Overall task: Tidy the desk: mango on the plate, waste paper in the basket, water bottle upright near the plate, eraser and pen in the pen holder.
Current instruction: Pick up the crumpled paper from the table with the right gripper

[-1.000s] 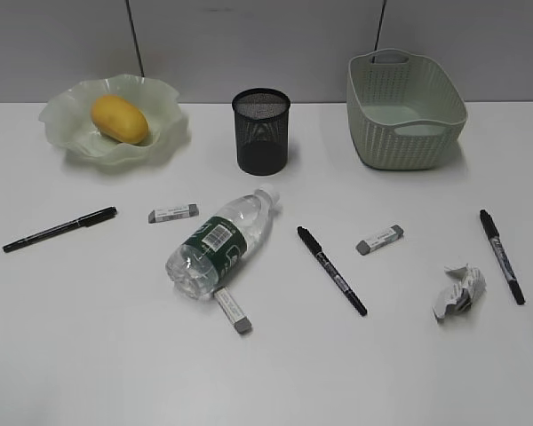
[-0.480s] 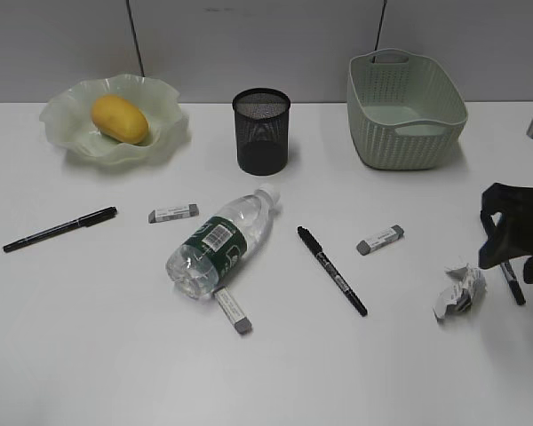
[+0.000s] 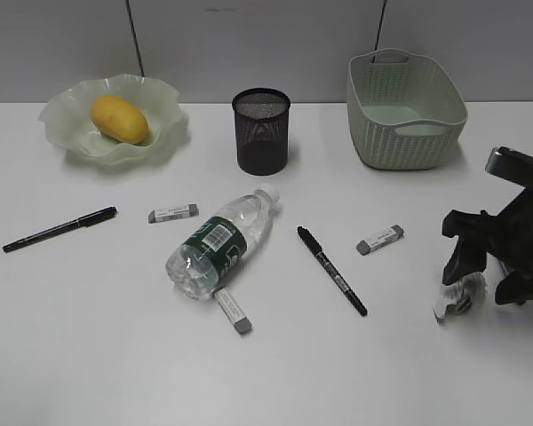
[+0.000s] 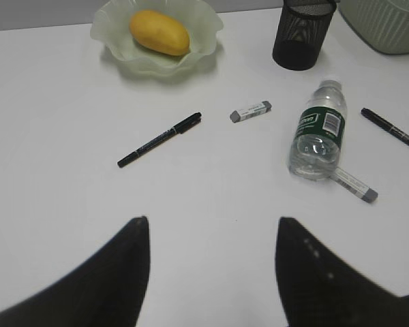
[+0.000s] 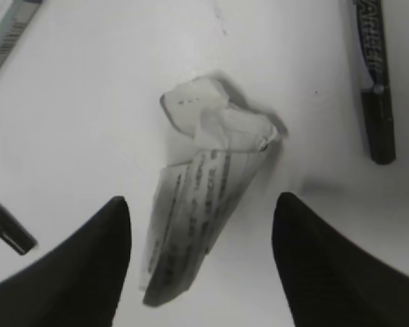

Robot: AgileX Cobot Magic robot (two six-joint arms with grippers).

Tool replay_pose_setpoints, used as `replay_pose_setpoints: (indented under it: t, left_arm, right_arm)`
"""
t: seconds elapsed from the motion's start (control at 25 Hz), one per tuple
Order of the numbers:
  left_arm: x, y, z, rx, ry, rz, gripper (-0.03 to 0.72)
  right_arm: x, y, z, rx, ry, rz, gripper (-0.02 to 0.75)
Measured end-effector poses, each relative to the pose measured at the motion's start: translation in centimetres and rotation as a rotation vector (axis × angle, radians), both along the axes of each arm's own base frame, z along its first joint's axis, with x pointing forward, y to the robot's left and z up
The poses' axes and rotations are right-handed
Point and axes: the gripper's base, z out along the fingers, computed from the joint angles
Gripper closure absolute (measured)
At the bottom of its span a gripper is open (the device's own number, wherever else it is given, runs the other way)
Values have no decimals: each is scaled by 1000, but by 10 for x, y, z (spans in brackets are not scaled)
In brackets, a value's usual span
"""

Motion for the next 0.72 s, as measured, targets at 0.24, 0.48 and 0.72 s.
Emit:
replay_pose_setpoints:
  t: [0.24,0.48,0.72]
  left_arm:
    - [0,0,0,0,0,0,243]
    - [0,0,0,0,0,0,243]
    - [0,0,0,0,0,0,243]
  right_arm:
    - [9,1,-14,-3,21,-11,400]
    - [18,5,-2,11,28,23,599]
    - [43,11,47,37,-91,78,612]
